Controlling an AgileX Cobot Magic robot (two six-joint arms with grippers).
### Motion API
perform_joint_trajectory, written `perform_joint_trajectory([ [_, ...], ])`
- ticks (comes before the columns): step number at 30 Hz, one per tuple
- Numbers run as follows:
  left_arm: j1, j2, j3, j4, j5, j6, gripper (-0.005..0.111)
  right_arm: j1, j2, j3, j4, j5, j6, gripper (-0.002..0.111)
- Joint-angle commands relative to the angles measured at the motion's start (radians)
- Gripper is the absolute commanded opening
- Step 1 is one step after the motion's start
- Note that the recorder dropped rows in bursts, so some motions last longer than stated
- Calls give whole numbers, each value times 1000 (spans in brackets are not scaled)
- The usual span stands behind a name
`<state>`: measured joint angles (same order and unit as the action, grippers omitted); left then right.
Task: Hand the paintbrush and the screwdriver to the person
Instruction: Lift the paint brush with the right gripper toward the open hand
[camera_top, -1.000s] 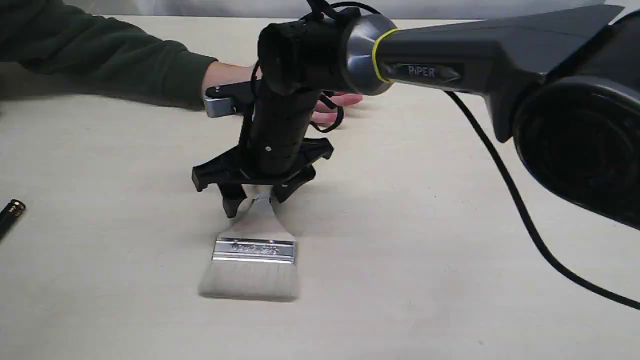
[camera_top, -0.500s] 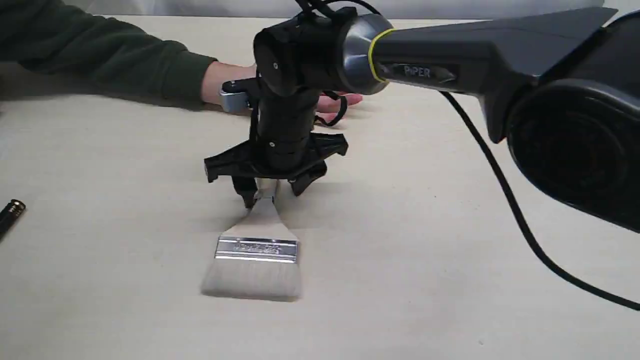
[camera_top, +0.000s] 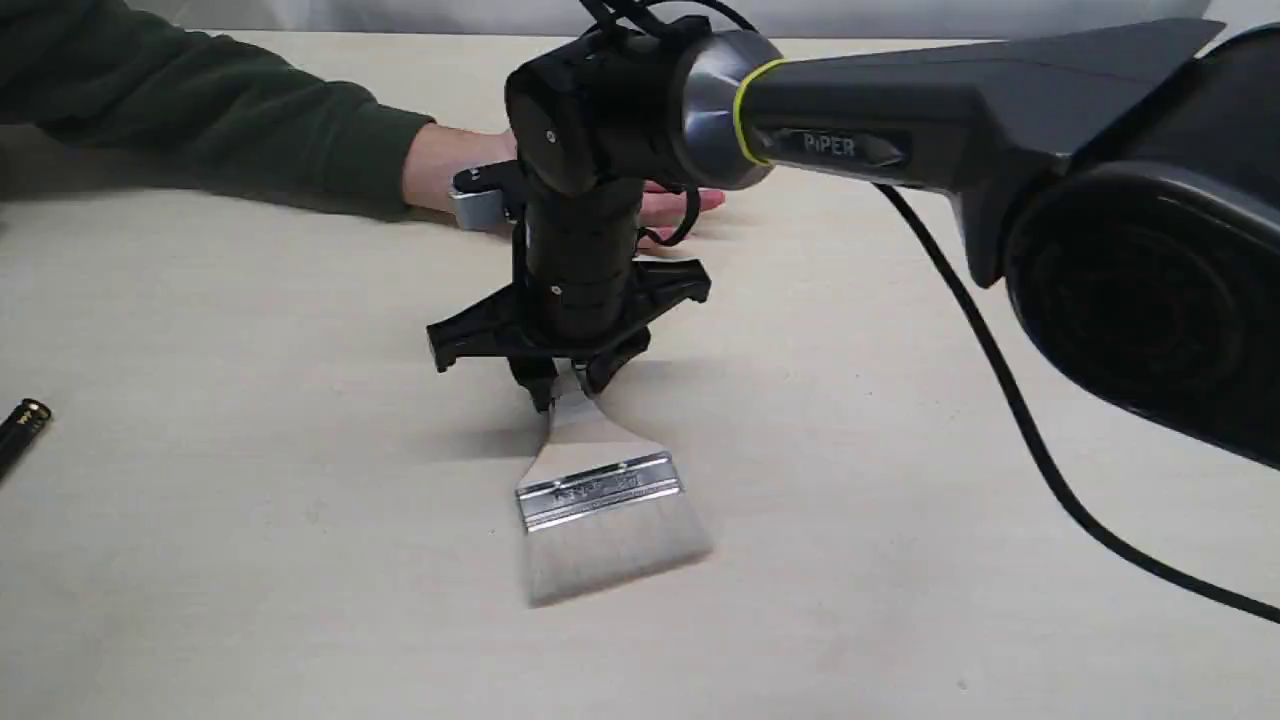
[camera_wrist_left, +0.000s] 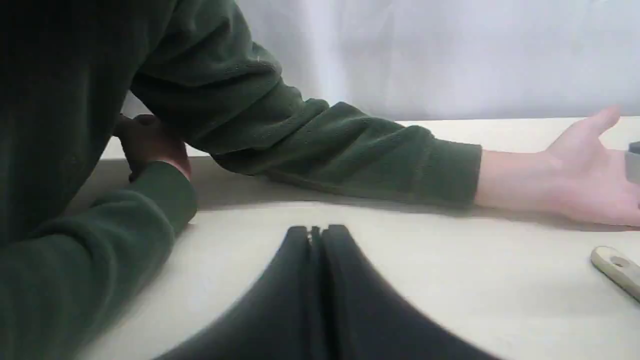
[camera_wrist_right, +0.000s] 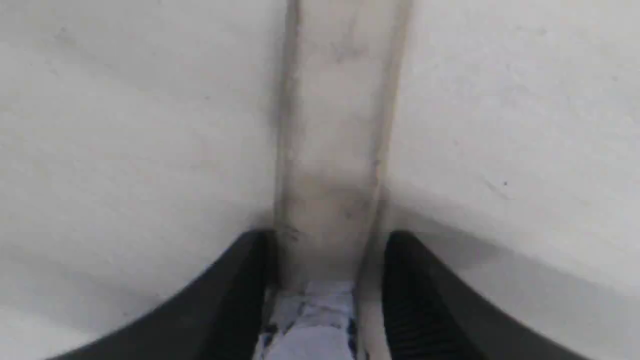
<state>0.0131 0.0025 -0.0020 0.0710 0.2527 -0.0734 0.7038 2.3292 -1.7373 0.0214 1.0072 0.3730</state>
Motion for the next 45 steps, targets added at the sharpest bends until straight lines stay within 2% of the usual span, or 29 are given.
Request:
perform_joint_trajectory([
  [1, -2, -2, 2, -4, -3, -2, 0, -3, 49, 27, -1, 80, -26, 39],
  [4, -2, -2, 2, -4, -3, -2, 0, -3, 49, 27, -4, 123, -78, 35],
  [10, -2, -2, 2, -4, -3, -2, 0, -3, 47, 27, 10, 126, -173, 4],
  [16, -2, -2, 2, -4, -3, -2, 0, -3, 0, 35, 125, 56, -281, 4],
  [21, -2, -2, 2, -2, -5, -2, 0, -3, -85, 72, 135, 14, -309, 4],
  [30, -2, -2, 2, -2, -3, -2, 0, -3, -245, 166, 116, -62, -325, 4],
  [35, -2, -2, 2, -2, -3, -2, 0, -10, -291, 166, -3, -118, -251, 4],
  [39, -2, -2, 2, -2, -3, -2, 0, -39, -287, 124, -94, -128, -200, 4],
  [45, -2, -2, 2, -2, -3, -2, 0, -116, -253, 0, -96, -155, -193, 4],
])
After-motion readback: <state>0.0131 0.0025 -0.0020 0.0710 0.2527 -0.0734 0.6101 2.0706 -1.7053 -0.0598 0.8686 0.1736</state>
